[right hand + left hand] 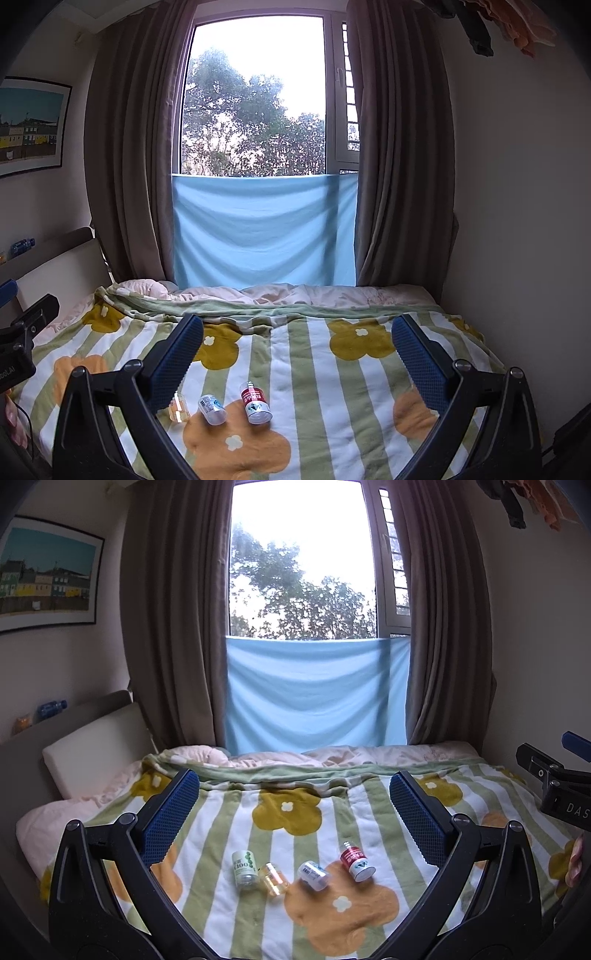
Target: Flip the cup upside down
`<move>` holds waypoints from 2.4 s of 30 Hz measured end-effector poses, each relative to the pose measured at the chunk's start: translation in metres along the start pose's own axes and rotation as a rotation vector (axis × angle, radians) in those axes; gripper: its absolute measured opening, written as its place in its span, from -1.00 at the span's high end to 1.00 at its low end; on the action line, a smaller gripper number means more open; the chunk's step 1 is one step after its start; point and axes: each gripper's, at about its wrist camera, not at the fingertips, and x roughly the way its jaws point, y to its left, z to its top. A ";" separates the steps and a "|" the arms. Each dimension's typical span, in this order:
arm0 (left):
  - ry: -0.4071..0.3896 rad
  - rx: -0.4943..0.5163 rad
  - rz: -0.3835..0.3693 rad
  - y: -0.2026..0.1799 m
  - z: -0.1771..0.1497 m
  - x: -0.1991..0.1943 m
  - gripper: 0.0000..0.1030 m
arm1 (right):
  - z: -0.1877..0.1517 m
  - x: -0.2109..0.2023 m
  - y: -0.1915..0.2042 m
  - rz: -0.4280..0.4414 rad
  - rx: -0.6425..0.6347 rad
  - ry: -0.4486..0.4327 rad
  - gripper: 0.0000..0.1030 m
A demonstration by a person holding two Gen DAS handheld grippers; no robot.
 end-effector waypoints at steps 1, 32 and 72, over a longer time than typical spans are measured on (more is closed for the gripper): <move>0.002 0.000 -0.004 0.000 0.000 0.000 -0.99 | 0.000 0.000 0.001 -0.001 0.000 0.000 -0.98; 0.037 -0.011 -0.080 0.001 -0.002 0.008 -0.99 | 0.000 0.002 0.004 0.011 0.007 0.009 -0.98; 0.755 -0.165 -0.077 0.029 -0.149 0.222 -0.99 | -0.112 0.274 0.030 0.282 -0.108 0.690 -0.98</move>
